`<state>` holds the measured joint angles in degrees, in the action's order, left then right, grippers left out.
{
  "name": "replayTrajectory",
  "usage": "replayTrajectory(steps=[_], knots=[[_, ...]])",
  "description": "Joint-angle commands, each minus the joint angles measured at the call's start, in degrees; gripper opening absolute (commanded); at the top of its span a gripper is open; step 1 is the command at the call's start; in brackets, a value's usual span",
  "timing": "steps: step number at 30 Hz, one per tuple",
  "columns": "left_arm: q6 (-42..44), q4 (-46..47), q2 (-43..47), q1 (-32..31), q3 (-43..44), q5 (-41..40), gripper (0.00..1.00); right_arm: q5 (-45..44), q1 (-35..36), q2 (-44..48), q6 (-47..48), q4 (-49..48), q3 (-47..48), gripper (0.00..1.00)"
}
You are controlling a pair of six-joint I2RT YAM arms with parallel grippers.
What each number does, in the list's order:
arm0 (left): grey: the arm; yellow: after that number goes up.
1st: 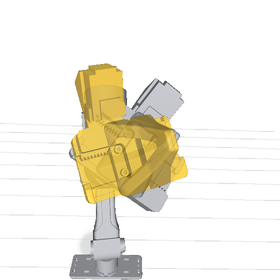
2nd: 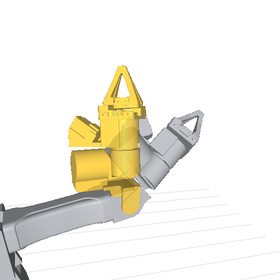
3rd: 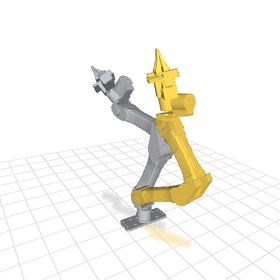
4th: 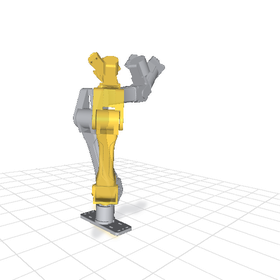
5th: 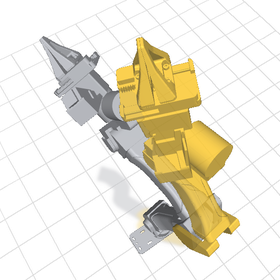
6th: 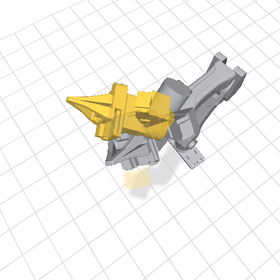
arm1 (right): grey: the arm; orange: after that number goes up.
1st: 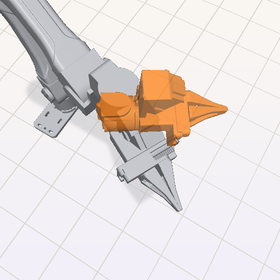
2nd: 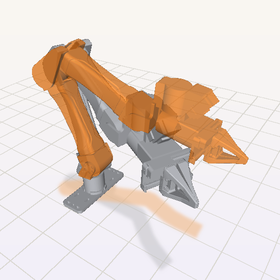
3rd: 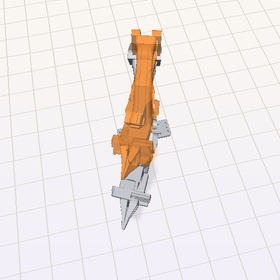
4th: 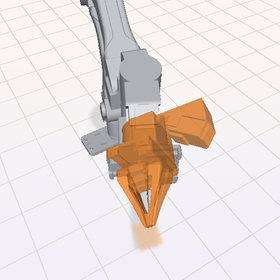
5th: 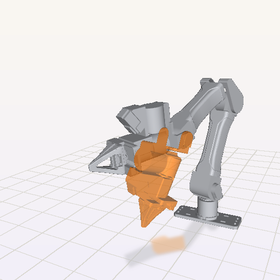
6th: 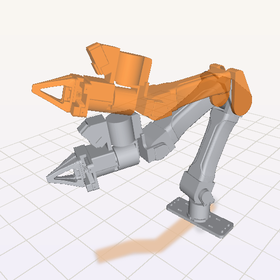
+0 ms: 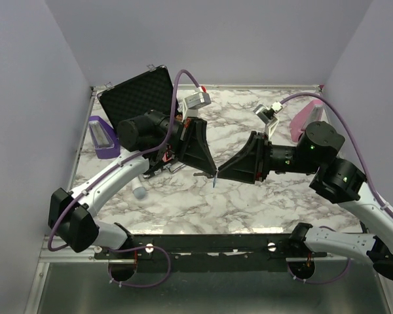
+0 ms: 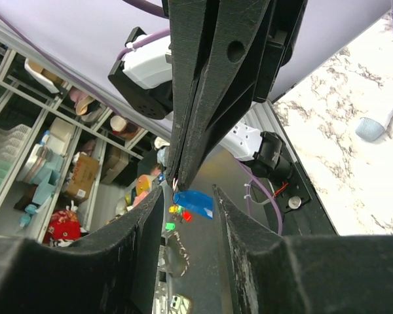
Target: Remove the keys from the keyring
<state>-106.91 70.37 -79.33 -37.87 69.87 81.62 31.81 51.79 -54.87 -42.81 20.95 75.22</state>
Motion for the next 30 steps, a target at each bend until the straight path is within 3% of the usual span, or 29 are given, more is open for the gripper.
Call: replayTrajectory(steps=[1,6,13,18,30], knots=[[14.7,-16.4,4.7,0.1,-0.6,-2.8,0.0,1.0,0.1,-0.1,-1.2,-2.1,-1.0,0.42],[27.8,-35.1,7.9,0.0,0.1,-4.1,0.0,0.7,0.1,0.1,-1.4,-2.2,-1.1,0.31],[31.4,-40.6,8.8,-0.3,-0.3,-5.1,0.0,1.4,0.2,0.3,-2.3,-3.8,-2.1,0.23],[37.6,-50.3,9.3,-0.9,1.3,-8.5,0.0,1.4,0.1,0.8,-2.9,-4.9,-3.2,0.01],[46.3,-66.7,11.4,-3.5,5.8,-21.8,0.0,-3.4,0.1,4.8,-8.4,-13.9,-9.3,0.01]])
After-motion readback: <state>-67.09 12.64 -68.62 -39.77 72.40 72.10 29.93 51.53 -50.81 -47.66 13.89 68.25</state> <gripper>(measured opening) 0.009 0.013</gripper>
